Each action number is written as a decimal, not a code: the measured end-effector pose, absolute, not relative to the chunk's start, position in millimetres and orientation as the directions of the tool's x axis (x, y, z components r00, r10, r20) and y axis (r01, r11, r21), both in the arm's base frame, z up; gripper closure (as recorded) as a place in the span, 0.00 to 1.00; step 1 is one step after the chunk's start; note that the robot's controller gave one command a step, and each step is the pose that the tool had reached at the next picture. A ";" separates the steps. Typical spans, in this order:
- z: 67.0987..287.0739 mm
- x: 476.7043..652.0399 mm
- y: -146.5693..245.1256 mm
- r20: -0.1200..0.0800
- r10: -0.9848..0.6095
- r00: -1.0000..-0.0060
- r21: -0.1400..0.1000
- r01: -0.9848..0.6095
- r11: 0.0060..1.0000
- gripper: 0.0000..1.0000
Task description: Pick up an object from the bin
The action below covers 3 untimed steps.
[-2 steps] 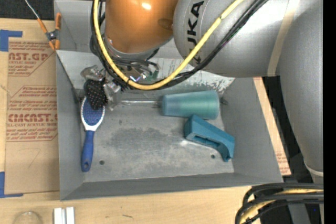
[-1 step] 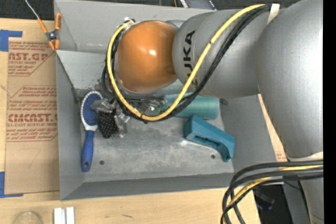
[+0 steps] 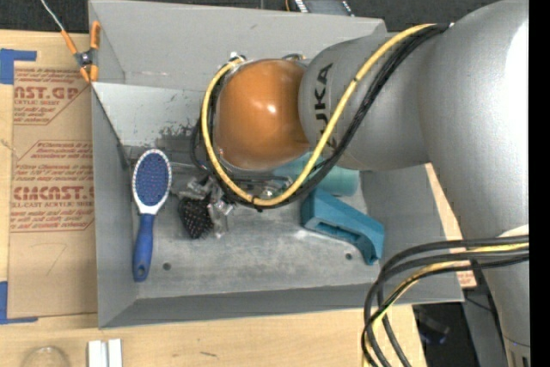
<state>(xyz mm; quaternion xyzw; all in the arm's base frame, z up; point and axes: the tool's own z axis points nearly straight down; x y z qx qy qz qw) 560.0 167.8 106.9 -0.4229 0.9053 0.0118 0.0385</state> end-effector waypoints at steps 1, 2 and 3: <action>80.0 586.4 116.3 -0.080 -0.802 -0.592 -0.013 -0.804 0.595 1.00; 76.9 587.7 115.6 -0.088 -0.826 -0.557 -0.015 -0.829 0.560 1.00; 77.3 569.1 112.1 -0.109 -0.798 -0.592 -0.023 -0.801 0.598 1.00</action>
Offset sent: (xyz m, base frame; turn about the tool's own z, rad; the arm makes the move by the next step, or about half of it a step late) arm 0.0263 -0.0507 -0.0258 -0.0675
